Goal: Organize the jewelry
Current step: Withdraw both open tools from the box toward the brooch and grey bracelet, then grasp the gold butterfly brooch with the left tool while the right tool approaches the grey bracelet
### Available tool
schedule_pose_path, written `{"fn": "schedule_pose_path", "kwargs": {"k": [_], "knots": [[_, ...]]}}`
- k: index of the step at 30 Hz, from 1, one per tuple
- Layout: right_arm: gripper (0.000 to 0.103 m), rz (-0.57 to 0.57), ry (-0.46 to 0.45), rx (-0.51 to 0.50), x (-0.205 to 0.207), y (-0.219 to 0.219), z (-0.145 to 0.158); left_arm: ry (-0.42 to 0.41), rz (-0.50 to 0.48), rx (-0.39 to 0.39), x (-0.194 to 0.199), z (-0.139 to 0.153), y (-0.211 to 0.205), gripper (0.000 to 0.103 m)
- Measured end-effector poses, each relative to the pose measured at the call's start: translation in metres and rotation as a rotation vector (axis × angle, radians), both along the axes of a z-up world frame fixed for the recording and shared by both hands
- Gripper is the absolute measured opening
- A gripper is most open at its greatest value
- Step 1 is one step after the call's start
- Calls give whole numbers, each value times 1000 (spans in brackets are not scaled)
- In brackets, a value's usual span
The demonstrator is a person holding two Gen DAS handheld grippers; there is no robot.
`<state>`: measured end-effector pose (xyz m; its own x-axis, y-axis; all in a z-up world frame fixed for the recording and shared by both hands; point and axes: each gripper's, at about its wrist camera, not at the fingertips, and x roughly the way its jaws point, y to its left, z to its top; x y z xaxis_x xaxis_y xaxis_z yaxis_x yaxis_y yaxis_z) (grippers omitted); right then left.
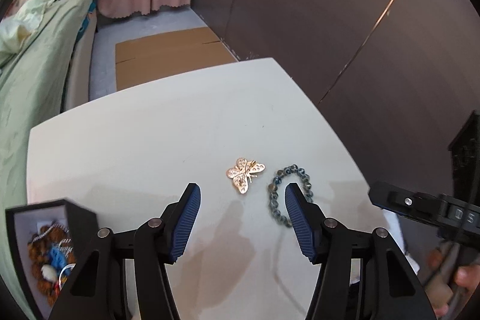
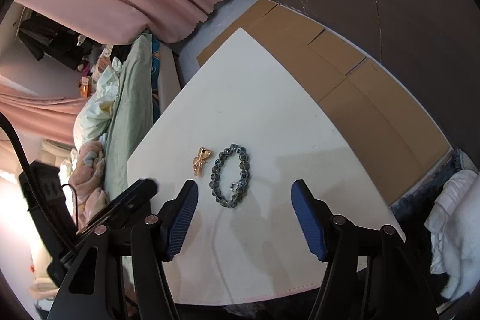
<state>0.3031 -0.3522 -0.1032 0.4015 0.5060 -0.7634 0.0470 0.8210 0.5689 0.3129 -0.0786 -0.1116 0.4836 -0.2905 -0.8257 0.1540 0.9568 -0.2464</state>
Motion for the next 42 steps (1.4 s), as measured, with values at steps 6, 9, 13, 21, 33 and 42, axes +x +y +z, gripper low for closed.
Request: {"fn": "schedule_pose_path", "kwargs": {"k": [6,9,13,21,33,42], "knots": [[60,15,24,-6,5,4,-7,23,-17,54,18,-22,-12,60],[60,24,26,-6,8,6,-8,33,-30,84,25,-32,-17,60],[59,27,39,-15,12,9,-11,36,-42,115,32,-42,-22,60],[59,34,45,-15,14,13,-13,-18,-96,234,31,-47,-37,42],[59,47,58,-39,18,24,-19,-19,-109,203,20,-34,-27,13],[59,51,73,-66,25,30,-25,-34,-46,150,11,-19,-3,13]]}}
